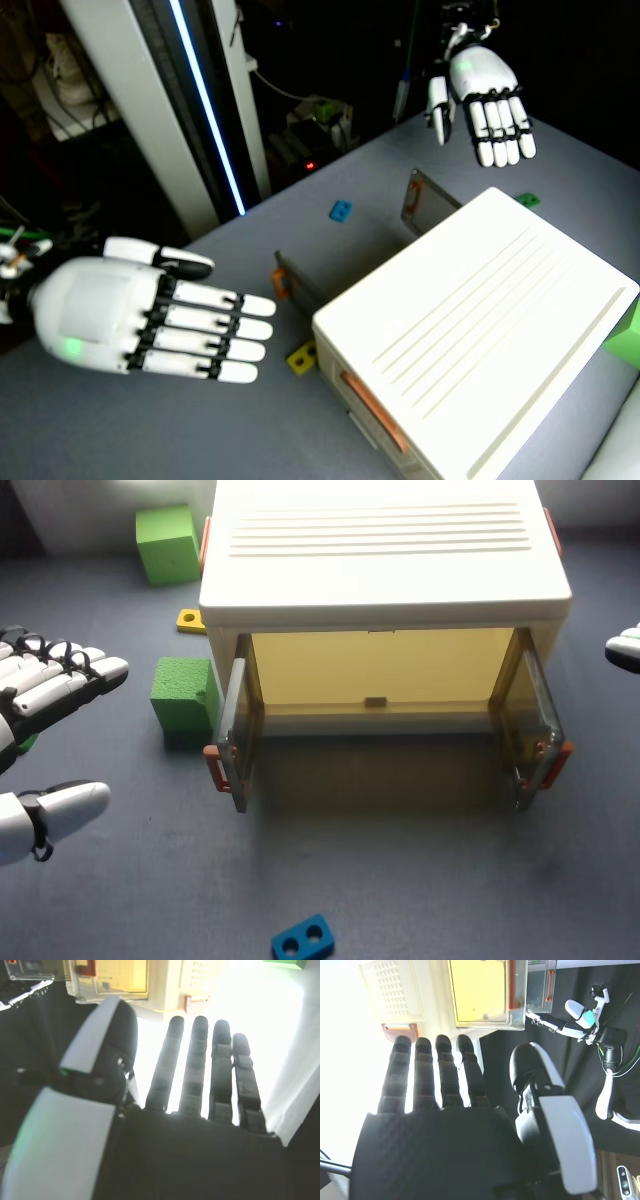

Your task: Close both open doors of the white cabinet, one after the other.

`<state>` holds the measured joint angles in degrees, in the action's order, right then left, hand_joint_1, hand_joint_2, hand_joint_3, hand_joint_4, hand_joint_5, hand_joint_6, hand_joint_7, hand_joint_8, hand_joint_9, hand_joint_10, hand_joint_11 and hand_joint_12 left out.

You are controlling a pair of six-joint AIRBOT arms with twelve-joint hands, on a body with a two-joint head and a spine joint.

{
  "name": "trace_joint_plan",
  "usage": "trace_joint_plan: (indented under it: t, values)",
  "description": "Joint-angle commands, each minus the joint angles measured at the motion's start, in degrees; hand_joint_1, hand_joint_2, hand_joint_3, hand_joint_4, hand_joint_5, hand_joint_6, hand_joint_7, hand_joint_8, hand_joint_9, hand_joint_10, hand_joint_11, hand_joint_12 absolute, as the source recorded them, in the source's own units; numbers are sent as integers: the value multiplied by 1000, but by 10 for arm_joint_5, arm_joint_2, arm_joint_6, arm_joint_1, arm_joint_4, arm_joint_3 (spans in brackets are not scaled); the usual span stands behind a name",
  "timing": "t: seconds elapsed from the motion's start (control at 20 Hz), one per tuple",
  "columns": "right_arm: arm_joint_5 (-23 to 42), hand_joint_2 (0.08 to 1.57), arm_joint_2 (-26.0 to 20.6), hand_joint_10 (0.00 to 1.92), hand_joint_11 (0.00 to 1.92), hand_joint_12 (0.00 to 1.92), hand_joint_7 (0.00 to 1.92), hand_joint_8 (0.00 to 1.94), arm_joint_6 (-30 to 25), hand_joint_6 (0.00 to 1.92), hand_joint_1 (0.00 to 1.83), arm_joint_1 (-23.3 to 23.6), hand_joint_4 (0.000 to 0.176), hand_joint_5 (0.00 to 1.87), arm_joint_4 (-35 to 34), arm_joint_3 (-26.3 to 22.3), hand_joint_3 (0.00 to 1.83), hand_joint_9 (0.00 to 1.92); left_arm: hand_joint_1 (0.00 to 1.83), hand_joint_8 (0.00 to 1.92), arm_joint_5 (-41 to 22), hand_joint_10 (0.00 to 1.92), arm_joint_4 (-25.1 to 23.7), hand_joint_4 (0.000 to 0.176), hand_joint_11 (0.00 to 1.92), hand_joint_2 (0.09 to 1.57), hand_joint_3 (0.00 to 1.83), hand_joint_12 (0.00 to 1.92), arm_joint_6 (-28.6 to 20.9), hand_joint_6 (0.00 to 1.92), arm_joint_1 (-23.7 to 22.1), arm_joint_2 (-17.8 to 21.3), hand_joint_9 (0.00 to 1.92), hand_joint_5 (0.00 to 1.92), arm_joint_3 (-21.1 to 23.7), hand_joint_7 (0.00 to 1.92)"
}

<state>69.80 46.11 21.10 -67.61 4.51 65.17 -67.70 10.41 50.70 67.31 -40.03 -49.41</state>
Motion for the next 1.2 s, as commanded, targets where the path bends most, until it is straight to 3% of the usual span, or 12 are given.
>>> trace_joint_plan:
  t: [0.0,0.1,0.25,0.4,0.8,0.85,1.0,1.1,1.15]
  values:
    - [62,1437,1,0,25,2,10,1,-2,1,0,6,29,23,-20,3,14,0,0,7,-64,17,6,0,0,1357,11,491,-4,3,-5,-2,97,62,-4,104]
    - [61,1439,1,0,29,4,12,1,-2,2,0,6,27,28,-20,3,6,0,0,2,-63,7,2,0,0,1390,8,485,-7,1,-5,-2,100,62,-4,100]
    - [60,1447,2,3,40,7,28,7,-2,4,0,6,38,35,-19,3,7,8,0,5,-53,13,-11,0,0,1406,2,531,-13,5,-9,-6,145,88,-4,119]
    - [60,1444,2,3,45,7,23,2,-2,2,0,6,33,35,-19,3,3,9,0,2,-39,2,-34,0,0,1424,2,353,-25,2,-18,-16,78,50,-7,75]
    - [58,1443,4,1,34,1,14,0,-2,2,0,6,26,36,-19,3,0,3,0,0,-9,5,-61,0,0,1468,6,462,-35,0,-42,-35,124,0,-19,62]
    - [58,1439,4,0,24,0,8,1,-2,1,0,6,32,35,-19,3,0,0,33,0,-3,1,-66,0,0,1488,6,373,-35,0,-48,-38,67,0,-21,2]
    - [58,1436,4,7,55,11,24,6,-2,3,0,6,27,41,-19,3,0,19,94,0,11,4,-82,0,0,1480,0,362,-35,0,-70,-47,54,0,-26,0]
    - [58,1433,4,5,55,10,22,4,-2,2,0,6,35,40,-19,3,0,17,72,0,21,1,-96,0,0,1485,1,347,-37,3,-84,-52,26,11,-29,0]
    - [58,1439,4,5,58,11,25,5,-2,1,0,6,32,38,-19,3,1,18,60,0,27,0,-105,0,0,1483,0,241,-41,4,-91,-55,4,22,-31,0]
